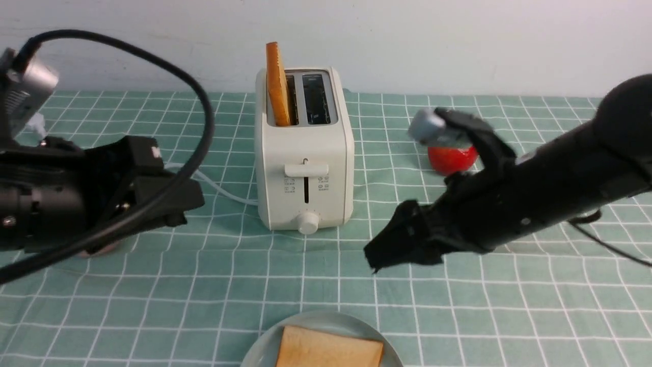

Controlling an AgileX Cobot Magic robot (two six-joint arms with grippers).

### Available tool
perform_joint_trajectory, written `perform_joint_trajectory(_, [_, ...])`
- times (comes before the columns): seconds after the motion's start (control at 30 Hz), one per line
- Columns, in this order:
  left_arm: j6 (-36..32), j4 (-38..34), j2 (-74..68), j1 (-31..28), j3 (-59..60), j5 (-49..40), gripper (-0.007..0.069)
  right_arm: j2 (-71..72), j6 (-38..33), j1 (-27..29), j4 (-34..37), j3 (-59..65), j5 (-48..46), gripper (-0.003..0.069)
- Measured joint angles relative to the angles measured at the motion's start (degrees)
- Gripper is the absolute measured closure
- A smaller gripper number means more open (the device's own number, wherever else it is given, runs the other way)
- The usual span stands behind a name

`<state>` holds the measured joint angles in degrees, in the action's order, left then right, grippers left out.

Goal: Take toasted bread from bread machine on blue coffee table place on plate.
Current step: 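Reach for a toast slice standing in the toaster with the left gripper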

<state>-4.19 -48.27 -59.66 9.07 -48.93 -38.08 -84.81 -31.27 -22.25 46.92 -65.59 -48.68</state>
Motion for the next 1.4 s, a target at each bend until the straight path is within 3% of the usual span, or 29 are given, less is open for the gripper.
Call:
perform_joint_trajectory(0.17, [-20.9,-7.9,-9.1,0.0,-6.7,0.4,0.0379,8.8,-4.3,1.9,-1.0,-1.0,-4.8,0.0104])
perform_joint_trajectory(0.23, [-24.1,-8.1,-12.1,0.0,-10.8,-1.1,0.0379,11.6,-6.0,2.0,-2.0,-1.0,-5.8,0.0153])
perform_joint_trajectory(0.33, [-23.3,-6.8,-16.7,0.1,-17.6,-3.9,0.0379,14.3,-6.7,2.0,-3.6,-1.0,-6.7,0.0204])
perform_joint_trajectory(0.5, [-14.7,2.5,-23.6,0.2,-30.7,-6.6,0.0379,17.0,-5.6,2.0,-7.7,-1.0,-7.1,0.0229])
perform_joint_trajectory(0.63, [-2.1,20.7,-31.6,3.6,-44.6,-12.6,0.0375,18.1,-5.1,2.0,-10.2,-1.0,-7.2,0.0232])
perform_joint_trajectory(0.67, [-2.1,21.6,-31.6,3.9,-45.2,-12.6,0.0375,18.1,-5.1,2.0,-10.2,-1.0,-7.2,0.0232])
perform_joint_trajectory(0.73, [7.0,34.5,-36.9,8.6,-52.7,-14.2,0.0371,18.1,-4.3,2.0,-10.3,-1.0,-6.9,0.0232])
perform_joint_trajectory(0.8, [10.9,38.8,-38.7,10.1,-54.9,-14.5,0.0368,18.1,-4.0,2.0,-10.3,-1.0,-6.7,0.0232])
perform_joint_trajectory(0.93, [32.1,53.6,-45.8,14.7,-63.2,-14.7,0.0303,18.1,-3.8,2.0,-10.5,-1.0,-6.6,0.0232])
perform_joint_trajectory(1.1, [43.8,61.1,-52.0,15.5,-67.4,-12.6,0.0176,18.1,-3.8,2.0,-10.5,-1.0,-6.5,0.0232])
perform_joint_trajectory(1.27, [46.4,62.2,-56.9,15.3,-67.7,-7.4,0.0111,18.1,-3.8,2.0,-10.0,-1.0,-6.7,0.0232])
perform_joint_trajectory(1.4, [46.6,62.2,-59.9,15.3,-67.7,-5.1,0.0115,18.1,-3.8,2.0,-9.7,-1.0,-6.8,0.0233])
